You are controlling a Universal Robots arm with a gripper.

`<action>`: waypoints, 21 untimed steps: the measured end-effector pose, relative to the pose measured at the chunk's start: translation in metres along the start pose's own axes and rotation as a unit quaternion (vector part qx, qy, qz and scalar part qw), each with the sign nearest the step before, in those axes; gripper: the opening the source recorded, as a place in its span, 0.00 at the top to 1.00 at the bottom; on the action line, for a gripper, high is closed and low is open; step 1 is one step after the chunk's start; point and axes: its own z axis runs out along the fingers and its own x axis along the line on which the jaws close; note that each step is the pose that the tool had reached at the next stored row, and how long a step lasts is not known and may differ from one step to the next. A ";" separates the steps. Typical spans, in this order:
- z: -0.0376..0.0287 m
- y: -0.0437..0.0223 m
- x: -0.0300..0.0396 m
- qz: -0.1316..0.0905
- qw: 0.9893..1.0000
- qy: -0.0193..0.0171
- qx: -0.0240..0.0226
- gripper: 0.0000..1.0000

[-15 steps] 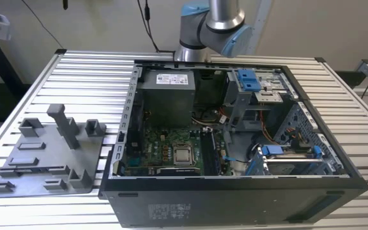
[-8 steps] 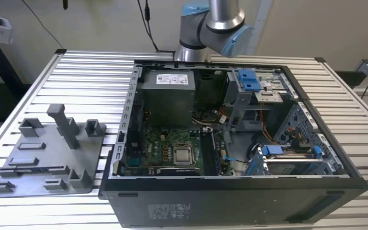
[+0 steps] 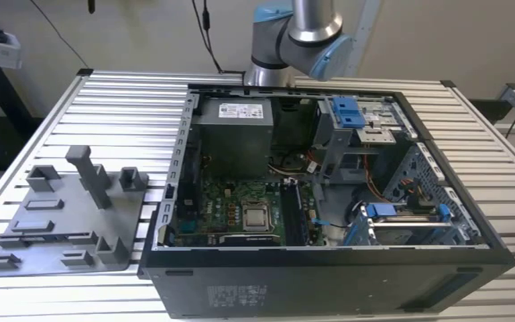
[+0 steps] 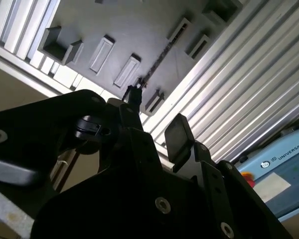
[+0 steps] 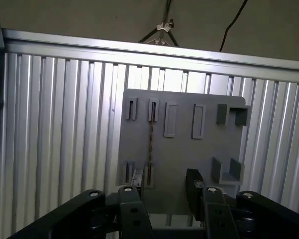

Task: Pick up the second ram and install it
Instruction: 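Pick up the second ram and move it above second insertion slot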

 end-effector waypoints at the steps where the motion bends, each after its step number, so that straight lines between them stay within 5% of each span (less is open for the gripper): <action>1: 0.0000 0.0000 0.0000 0.000 1.000 0.000 0.000 0.52; 6: 0.0033 0.0000 0.0001 0.002 1.000 0.000 -0.002 0.52; 10: 0.0061 0.0000 0.0002 0.002 1.000 0.000 -0.010 0.52; 21: 0.0218 -0.0002 0.0006 0.003 1.000 0.000 -0.011 0.52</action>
